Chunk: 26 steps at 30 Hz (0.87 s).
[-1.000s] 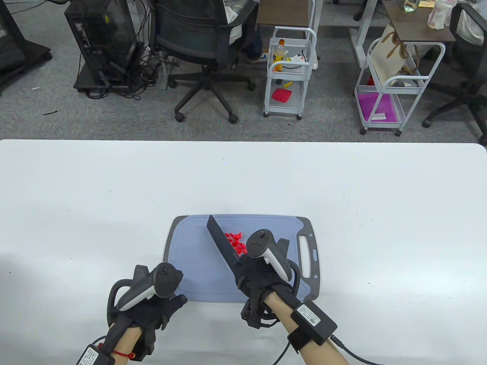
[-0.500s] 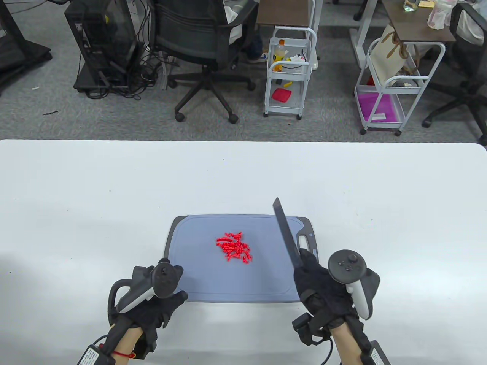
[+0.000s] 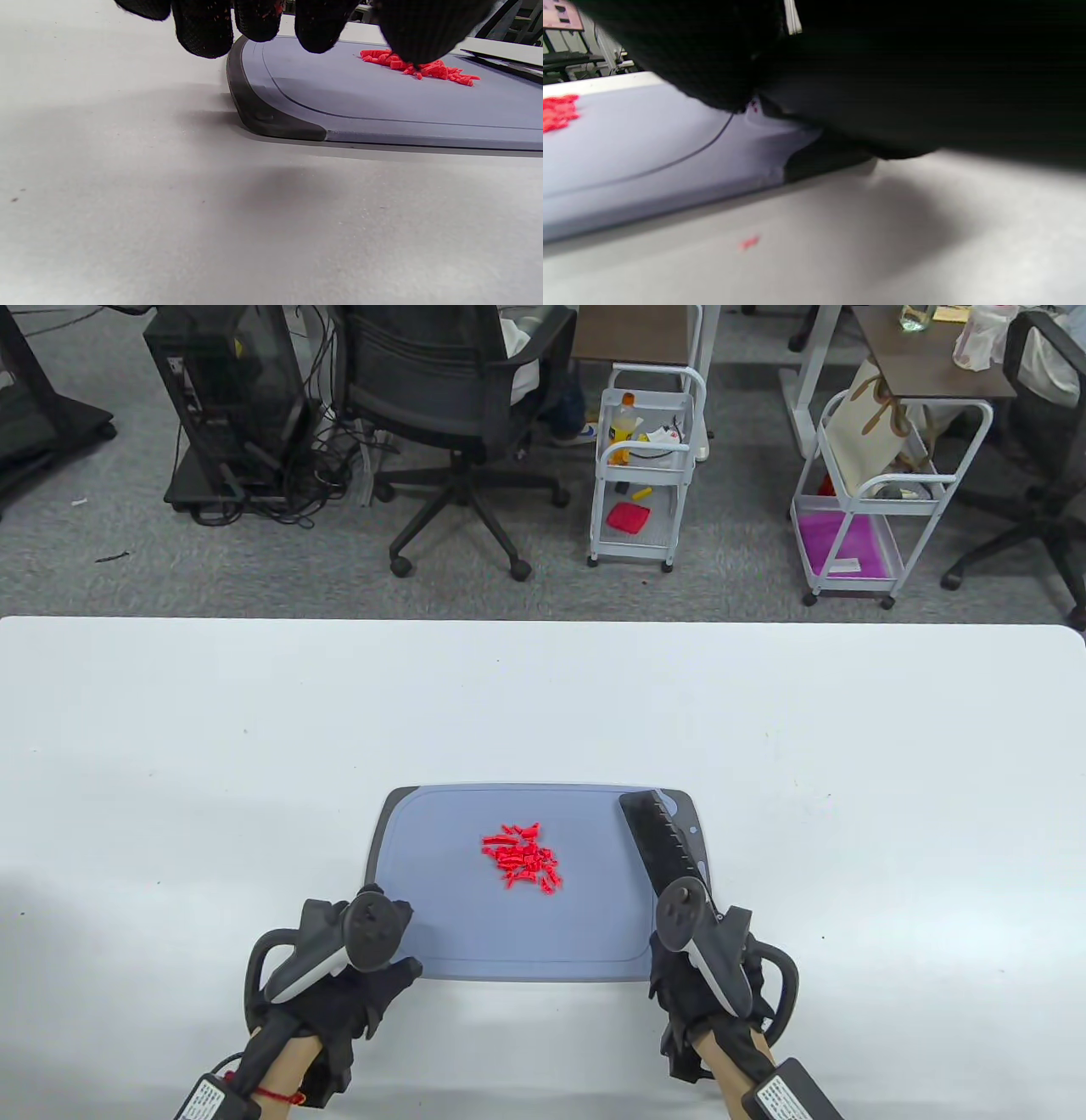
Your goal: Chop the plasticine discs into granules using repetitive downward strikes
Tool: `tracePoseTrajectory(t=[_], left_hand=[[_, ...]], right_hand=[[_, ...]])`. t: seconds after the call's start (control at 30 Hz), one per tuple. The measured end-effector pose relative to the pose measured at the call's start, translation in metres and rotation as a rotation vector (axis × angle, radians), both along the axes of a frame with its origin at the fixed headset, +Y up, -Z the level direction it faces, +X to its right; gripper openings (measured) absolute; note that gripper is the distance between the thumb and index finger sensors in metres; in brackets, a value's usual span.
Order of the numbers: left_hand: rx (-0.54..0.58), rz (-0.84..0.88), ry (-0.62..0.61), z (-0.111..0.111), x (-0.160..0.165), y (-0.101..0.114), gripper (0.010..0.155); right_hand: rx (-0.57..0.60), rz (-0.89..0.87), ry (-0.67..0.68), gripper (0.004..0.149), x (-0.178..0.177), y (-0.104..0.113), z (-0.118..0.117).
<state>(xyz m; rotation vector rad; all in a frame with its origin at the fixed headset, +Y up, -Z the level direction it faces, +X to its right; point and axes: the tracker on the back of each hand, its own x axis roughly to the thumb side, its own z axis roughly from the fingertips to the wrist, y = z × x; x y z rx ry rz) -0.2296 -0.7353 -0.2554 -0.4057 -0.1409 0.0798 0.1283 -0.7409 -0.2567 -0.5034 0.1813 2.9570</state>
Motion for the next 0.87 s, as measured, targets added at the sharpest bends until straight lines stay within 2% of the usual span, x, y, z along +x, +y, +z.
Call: tracePoseTrajectory(t=[0.17, 0.3, 0.37, 0.43, 0.47, 0.57, 0.67, 0.87], left_hand=[[0.013, 0.005, -0.002, 0.000, 0.001, -0.001, 0.076], [0.035, 0.023, 0.007, 0.000, -0.001, 0.000, 0.076], [0.083, 0.036, 0.008, 0.000, -0.001, 0.002, 0.077], [0.118, 0.043, 0.011, 0.001, 0.000, 0.003, 0.078], [0.145, 0.047, 0.009, 0.002, 0.002, 0.004, 0.078], [0.188, 0.053, 0.002, 0.002, 0.004, 0.005, 0.079], [0.183, 0.039, 0.007, 0.002, 0.004, 0.004, 0.081], [0.162, 0.026, 0.012, 0.001, 0.002, 0.003, 0.081]], right_hand=[[-0.030, 0.015, 0.028, 0.061, -0.001, -0.003, -0.003], [0.192, -0.055, 0.024, 0.070, 0.006, 0.024, 0.012], [0.300, -0.142, 0.099, 0.072, 0.008, 0.033, 0.019], [0.338, -0.212, 0.161, 0.068, 0.009, 0.037, 0.022], [0.322, -0.275, 0.233, 0.068, 0.009, 0.035, 0.023], [0.281, -0.289, 0.276, 0.075, 0.008, 0.029, 0.019], [0.200, -0.281, 0.282, 0.080, 0.008, 0.020, 0.014], [0.167, -0.273, 0.265, 0.082, 0.009, 0.014, 0.011]])
